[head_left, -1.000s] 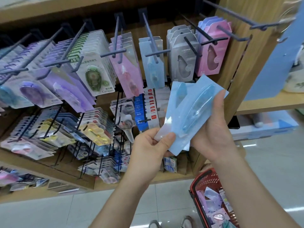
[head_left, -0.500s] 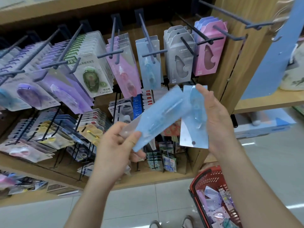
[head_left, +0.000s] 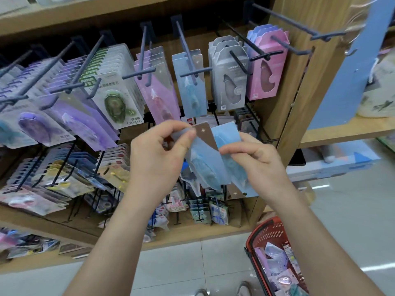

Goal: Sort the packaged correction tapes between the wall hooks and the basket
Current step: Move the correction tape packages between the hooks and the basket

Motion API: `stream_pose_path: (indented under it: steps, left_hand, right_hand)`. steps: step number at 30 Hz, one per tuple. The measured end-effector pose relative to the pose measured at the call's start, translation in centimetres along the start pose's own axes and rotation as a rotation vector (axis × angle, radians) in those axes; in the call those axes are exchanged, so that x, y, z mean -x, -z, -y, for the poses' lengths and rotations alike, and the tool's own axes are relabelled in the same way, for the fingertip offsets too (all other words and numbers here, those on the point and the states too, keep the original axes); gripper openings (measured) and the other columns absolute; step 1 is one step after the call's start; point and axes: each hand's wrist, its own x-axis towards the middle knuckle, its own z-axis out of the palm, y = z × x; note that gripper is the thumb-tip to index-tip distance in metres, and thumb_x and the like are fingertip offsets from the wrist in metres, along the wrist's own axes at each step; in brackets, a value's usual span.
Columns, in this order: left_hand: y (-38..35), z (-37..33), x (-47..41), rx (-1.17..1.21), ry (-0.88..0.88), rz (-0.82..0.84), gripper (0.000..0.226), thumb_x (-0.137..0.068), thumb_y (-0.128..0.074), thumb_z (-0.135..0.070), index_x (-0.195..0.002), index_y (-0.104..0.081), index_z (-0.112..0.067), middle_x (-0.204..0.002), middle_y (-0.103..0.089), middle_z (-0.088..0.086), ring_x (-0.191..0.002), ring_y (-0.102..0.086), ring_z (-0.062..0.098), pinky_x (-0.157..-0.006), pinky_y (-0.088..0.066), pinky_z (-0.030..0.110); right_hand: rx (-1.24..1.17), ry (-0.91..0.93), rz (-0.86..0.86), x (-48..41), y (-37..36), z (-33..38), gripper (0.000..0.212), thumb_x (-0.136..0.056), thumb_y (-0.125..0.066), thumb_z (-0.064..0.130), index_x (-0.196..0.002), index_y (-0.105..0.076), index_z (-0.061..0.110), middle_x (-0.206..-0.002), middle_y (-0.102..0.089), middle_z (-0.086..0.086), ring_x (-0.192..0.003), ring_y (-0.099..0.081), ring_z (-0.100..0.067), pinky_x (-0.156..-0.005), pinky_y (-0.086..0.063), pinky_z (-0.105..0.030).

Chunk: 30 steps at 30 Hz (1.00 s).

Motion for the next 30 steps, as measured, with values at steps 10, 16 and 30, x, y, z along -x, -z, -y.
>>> stream_pose_path:
  steps: [10,16,30]
  left_hand:
    - [-1.5,-1.6,-3.2,0.433,0.104,-0.161,0.013,-0.084,-0.077,-0.014,-0.080,-0.070,-0.025,-0.071,-0.066,-0.010,-0.069,-0.056,0.010,-0.066,-0.051,0.032]
    - [-2.3,-2.0,-4.8,0.426,0.076,-0.207,0.011,-0.086,-0.075,-0.011,-0.085,-0.068,-0.020,-0.075,-0.067,-0.013,-0.068,-0.060,-0.002,-0.064,-0.049,0.018]
    - [-3.8,-1.5,-6.6,0.623,0.314,-0.140,0.013,-0.090,-0.069,-0.007,-0.102,-0.067,-0.005,-0.085,-0.073,0.000,-0.079,-0.068,0.010,-0.080,-0.057,0.035]
  right_hand:
    - [0.069,0.030,0.017,-0.8,-1.3,1.5,0.025,-0.075,-0.069,0.046,-0.092,-0.077,0.028,-0.117,-0.065,0.015,-0.108,-0.060,0.003,-0.086,-0.045,-0.010]
    - [-0.014,0.005,-0.037,-1.6,-2.1,1.4,0.020,-0.076,-0.068,0.047,-0.084,-0.076,0.030,-0.110,-0.067,0.007,-0.104,-0.063,-0.004,-0.085,-0.051,-0.021]
    - [-0.048,-0.106,-0.102,-2.3,-2.3,1.3,0.031,-0.076,-0.070,0.052,-0.081,-0.077,0.022,-0.097,-0.070,-0.008,-0.089,-0.068,-0.025,-0.081,-0.056,-0.047]
